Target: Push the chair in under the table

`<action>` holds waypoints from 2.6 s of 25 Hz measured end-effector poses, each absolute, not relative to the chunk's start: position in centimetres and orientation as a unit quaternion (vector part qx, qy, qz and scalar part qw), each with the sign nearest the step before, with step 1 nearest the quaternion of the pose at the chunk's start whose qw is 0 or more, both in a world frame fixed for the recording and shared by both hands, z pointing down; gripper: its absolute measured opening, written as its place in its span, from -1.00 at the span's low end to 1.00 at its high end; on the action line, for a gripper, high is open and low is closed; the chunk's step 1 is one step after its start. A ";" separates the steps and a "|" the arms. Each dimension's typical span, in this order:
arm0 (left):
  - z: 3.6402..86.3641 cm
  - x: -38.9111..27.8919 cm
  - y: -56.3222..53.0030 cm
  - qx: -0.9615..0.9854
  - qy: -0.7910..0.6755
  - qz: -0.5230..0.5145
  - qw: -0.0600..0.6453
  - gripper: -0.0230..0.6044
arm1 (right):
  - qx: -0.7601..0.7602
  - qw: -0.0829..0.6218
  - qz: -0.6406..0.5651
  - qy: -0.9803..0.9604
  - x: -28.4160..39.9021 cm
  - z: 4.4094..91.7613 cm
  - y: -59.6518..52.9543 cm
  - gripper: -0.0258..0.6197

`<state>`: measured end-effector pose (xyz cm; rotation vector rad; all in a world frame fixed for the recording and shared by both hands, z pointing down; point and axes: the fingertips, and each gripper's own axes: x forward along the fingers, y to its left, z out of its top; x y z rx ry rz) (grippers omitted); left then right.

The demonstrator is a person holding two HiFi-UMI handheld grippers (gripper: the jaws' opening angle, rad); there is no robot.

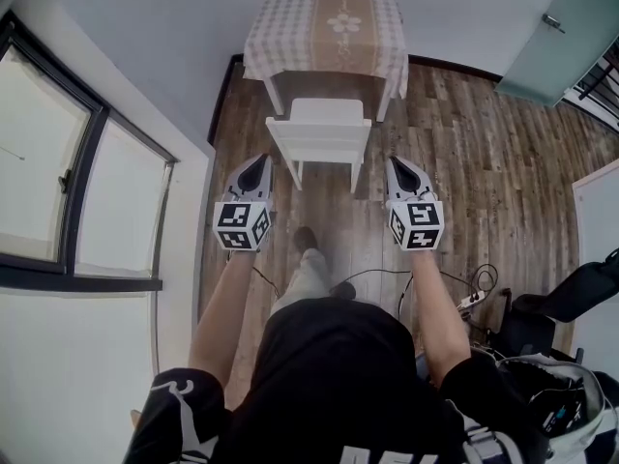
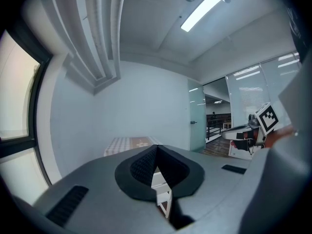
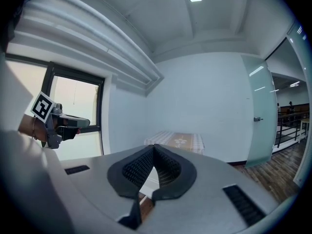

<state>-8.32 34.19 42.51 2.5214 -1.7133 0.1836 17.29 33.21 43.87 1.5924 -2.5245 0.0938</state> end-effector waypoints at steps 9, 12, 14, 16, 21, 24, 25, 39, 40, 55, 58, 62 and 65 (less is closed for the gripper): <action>44.5 -10.0 29.9 0.824 -0.557 0.077 0.061 -0.85 | 0.542 0.101 0.051 -0.833 16.7 46.1 29.4 -0.88; 45.3 -10.4 28.1 0.825 -0.556 0.083 0.067 -0.85 | 0.544 0.109 0.058 -0.830 16.6 47.0 27.6 -0.88; 45.7 -10.7 26.7 0.825 -0.554 0.086 0.071 -0.85 | 0.546 0.114 0.063 -0.828 16.5 47.4 26.4 -0.88; 46.2 -11.2 25.1 0.825 -0.553 0.090 0.075 -0.85 | 0.546 0.118 0.067 -0.826 16.1 47.9 24.8 -0.88; 47.9 -11.8 21.4 0.828 -0.546 0.100 0.084 -0.85 | 0.549 0.129 0.079 -0.822 15.7 49.5 21.3 -0.88; 48.9 -12.5 18.8 0.827 -0.544 0.104 0.091 -0.85 | 0.549 0.138 0.085 -0.820 15.2 50.3 18.8 -0.88; 49.1 -12.7 17.9 0.828 -0.543 0.105 0.094 -0.85 | 0.550 0.142 0.088 -0.819 15.0 50.7 18.0 -0.88; 57.3 -16.4 10.5 0.826 -0.523 0.155 0.142 -0.85 | 0.568 0.185 0.135 -0.791 12.9 57.6 9.9 -0.88; 58.0 -16.7 10.1 0.825 -0.522 0.160 0.147 -0.85 | 0.569 0.190 0.137 -0.789 12.7 58.1 9.7 -0.88; 65.3 -18.2 7.1 0.806 -0.510 0.229 0.196 -0.84 | 0.583 0.228 0.182 -0.758 13.2 64.6 6.8 -0.84; 66.5 -18.1 6.8 0.802 -0.506 0.244 0.205 -0.84 | 0.579 0.233 0.192 -0.757 13.4 65.6 6.4 -0.68; 68.2 -17.8 6.3 0.791 -0.506 0.261 0.223 -0.84 | 0.573 0.239 0.209 -0.755 14.0 67.0 6.2 -0.50; 69.0 -17.6 6.3 0.785 -0.509 0.253 0.247 -0.84 | 0.569 0.250 0.220 -0.752 14.4 68.4 6.4 -0.44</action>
